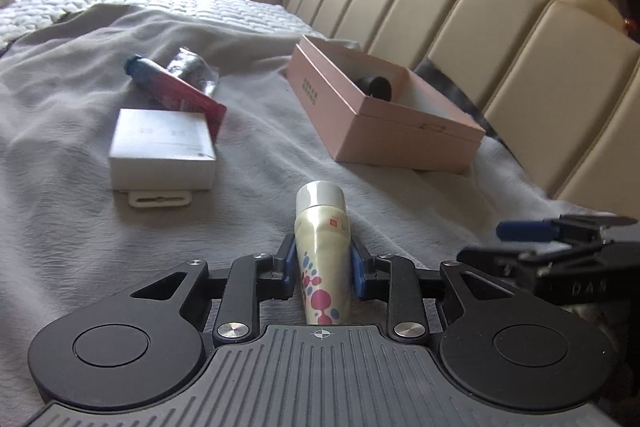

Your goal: Organize rigid objects

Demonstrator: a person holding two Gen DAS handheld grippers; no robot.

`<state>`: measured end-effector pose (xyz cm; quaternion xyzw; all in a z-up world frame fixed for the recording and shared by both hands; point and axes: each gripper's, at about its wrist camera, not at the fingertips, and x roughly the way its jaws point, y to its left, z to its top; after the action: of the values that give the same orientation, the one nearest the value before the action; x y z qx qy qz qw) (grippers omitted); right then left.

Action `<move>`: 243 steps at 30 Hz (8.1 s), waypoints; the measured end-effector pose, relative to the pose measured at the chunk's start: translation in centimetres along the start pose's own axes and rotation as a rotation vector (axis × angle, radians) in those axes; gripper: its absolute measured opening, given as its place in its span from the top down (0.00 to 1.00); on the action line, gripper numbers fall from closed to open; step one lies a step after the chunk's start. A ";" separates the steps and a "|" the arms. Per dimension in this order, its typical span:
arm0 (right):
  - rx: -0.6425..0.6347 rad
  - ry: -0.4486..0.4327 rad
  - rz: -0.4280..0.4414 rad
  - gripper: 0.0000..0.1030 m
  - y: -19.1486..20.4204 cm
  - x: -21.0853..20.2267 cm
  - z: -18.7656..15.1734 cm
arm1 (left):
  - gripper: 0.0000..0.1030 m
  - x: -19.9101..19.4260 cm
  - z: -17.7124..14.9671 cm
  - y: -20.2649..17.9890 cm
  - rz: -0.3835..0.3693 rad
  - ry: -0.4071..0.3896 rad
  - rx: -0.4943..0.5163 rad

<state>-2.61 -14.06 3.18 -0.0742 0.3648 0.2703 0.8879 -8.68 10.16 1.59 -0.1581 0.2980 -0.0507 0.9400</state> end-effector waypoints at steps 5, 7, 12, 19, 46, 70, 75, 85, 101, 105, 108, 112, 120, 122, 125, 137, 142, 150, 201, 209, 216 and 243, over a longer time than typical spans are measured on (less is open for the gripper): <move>-0.184 -0.111 -0.039 0.20 5.4 -1.6 5.1 | 0.71 -3.3 0.9 3.1 -0.003 -0.059 -0.064; -0.260 -0.116 -0.002 0.20 8.6 -0.7 7.6 | 0.71 -3.5 1.5 4.5 -0.006 -0.068 -0.118; -0.275 -0.081 0.071 0.25 14.8 4.6 13.4 | 0.71 -3.7 1.3 6.3 -0.060 -0.065 -0.154; -0.297 0.048 -0.020 0.45 19.5 15.6 17.2 | 0.71 -3.8 0.4 7.6 -0.057 -0.039 -0.176; -0.196 -0.089 -0.004 0.85 4.9 -6.9 6.6 | 0.71 -2.3 -1.1 -4.3 -0.106 0.143 0.064; -0.018 -0.218 -0.062 0.85 -7.1 -10.6 -2.2 | 0.71 20.6 17.8 -13.3 -0.012 -0.047 -0.183; -0.028 -0.222 -0.087 0.85 -7.4 -10.2 -1.9 | 0.70 19.7 16.7 -12.3 0.045 -0.087 -0.152; 0.085 -0.182 -0.055 0.85 -9.4 -7.4 2.1 | 0.70 12.0 12.5 -8.5 -0.050 -0.007 -0.143; 0.062 -0.237 -0.322 0.85 -9.2 -1.4 18.3 | 0.70 2.0 6.3 -3.1 -0.062 -0.029 0.000; 0.061 -0.125 -0.379 0.85 -9.4 3.5 19.7 | 0.70 1.1 5.7 0.8 -0.043 -0.053 -0.081; 0.070 -0.028 -0.411 0.84 -9.6 7.0 19.8 | 0.70 1.0 5.7 3.4 -0.021 -0.089 -0.147; 0.134 -0.005 -0.321 0.73 -9.5 8.1 19.9 | 0.70 0.7 5.9 5.9 -0.048 -0.106 -0.201; 0.023 -0.087 -0.272 0.58 -6.5 4.4 22.0 | 0.70 -1.8 5.9 10.3 0.003 -0.172 -0.308; -0.037 -0.081 -0.308 0.57 -6.4 3.8 21.8 | 0.70 -2.0 5.9 10.4 -0.007 -0.173 -0.311; -0.087 -0.044 -0.393 0.57 -7.8 3.9 20.6 | 0.70 -1.6 5.7 9.9 -0.030 -0.149 -0.303; 0.017 0.198 -0.294 0.81 -16.2 10.4 18.0 | 0.70 2.0 3.4 3.7 -0.248 -0.008 -0.151; 0.052 0.203 -0.239 0.81 -17.4 13.0 18.6 | 0.70 3.2 2.6 3.9 -0.279 0.019 -0.156; 0.208 0.244 -0.192 0.79 -19.7 13.2 18.5 | 0.70 3.0 2.6 5.0 -0.274 0.006 -0.219; -0.096 0.196 -0.302 0.57 -12.5 13.6 18.2 | 0.70 3.0 1.3 4.0 -0.291 0.036 -0.164; -0.053 0.195 -0.415 0.65 -14.7 17.1 16.6 | 0.70 2.7 1.3 4.4 -0.292 0.033 -0.178; 0.006 0.160 -0.318 1.00 -11.0 7.3 14.7 | 0.70 1.0 1.9 5.2 -0.188 -0.031 -0.210; 0.106 -0.107 -0.238 0.63 -8.4 0.6 2.4 | 0.70 5.4 7.9 -8.5 -0.162 0.033 -0.009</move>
<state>3.65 -20.07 3.96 -0.0553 0.3195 0.1470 0.9345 0.26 3.22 7.60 -0.1848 0.3000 -0.1278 0.9271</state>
